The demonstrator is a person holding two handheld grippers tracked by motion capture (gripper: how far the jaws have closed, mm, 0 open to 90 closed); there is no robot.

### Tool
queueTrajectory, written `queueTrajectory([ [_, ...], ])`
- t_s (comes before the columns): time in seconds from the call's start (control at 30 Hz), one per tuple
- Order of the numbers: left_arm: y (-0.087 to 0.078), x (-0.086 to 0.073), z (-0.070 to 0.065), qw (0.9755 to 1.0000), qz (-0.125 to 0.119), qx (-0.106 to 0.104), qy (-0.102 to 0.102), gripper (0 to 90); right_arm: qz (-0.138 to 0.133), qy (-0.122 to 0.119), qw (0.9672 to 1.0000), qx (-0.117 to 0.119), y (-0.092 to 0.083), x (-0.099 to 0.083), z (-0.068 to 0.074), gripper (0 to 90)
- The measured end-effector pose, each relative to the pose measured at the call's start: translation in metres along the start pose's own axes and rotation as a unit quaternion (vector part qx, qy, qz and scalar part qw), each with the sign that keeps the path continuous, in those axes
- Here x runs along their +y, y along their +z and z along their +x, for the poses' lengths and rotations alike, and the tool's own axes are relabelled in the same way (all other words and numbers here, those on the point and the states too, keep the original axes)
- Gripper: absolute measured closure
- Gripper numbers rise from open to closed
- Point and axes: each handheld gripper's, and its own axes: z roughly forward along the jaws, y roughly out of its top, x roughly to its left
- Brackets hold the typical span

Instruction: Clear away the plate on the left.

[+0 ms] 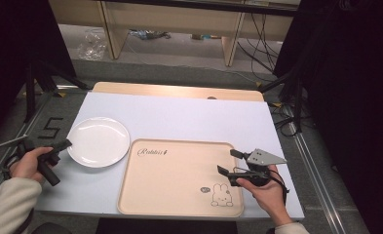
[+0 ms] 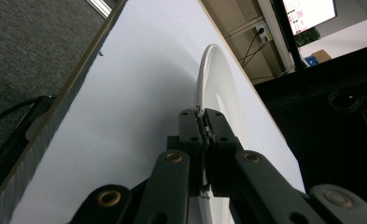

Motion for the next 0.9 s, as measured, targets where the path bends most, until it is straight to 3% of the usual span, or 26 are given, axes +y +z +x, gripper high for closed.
queueTrajectory([
  [0.13,-0.002,0.001,-0.001,0.9999,-0.003,0.011,-0.004,86.5,0.0,0.0,1.0,0.0,0.0,0.0,0.0,22.2],
  [0.17,-0.003,0.002,-0.001,0.9999,-0.009,0.0,-0.006,86.5,0.0,-0.001,1.0,0.0,0.0,0.0,0.0,22.2],
  [0.3,-0.005,0.002,-0.001,1.0,-0.007,0.005,-0.003,86.4,0.0,-0.001,1.0,0.0,0.0,0.0,0.0,22.2],
  [0.9,-0.003,-0.002,-0.014,0.9994,-0.009,-0.031,-0.013,86.4,-0.001,-0.001,1.0,-0.001,0.0,0.0,0.0,22.3],
])
